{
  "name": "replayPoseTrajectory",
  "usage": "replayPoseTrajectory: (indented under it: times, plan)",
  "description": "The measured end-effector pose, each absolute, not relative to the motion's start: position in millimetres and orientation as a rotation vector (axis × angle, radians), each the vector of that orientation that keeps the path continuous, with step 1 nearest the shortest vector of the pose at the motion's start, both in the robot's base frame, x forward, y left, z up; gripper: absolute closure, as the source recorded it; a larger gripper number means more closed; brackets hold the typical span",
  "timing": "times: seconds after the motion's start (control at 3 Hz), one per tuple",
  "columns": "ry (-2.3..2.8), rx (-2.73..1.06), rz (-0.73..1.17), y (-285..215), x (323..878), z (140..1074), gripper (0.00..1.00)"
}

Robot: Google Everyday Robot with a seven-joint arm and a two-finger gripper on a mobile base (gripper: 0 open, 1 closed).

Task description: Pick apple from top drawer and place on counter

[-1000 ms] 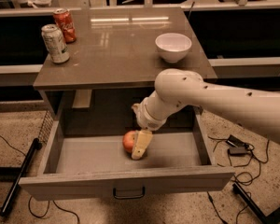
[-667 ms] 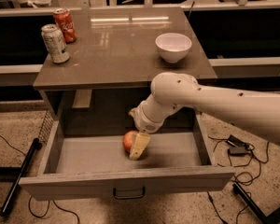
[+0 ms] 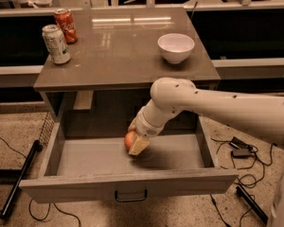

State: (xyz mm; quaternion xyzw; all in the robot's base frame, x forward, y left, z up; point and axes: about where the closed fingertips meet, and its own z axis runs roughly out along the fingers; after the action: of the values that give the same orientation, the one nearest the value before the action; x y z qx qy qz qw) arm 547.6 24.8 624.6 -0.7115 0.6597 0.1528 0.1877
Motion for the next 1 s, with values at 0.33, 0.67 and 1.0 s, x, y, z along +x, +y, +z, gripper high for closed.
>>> replayPoseTrajectory:
  times: [0.33, 0.67, 1.0]
  plan:
    - [1.851, -2.009, 0.437, 22, 547, 619, 0.73]
    - [1.816, -1.997, 0.418, 18, 546, 631, 0.96]
    - [1.729, -1.946, 0.363, 5, 540, 706, 1.0]
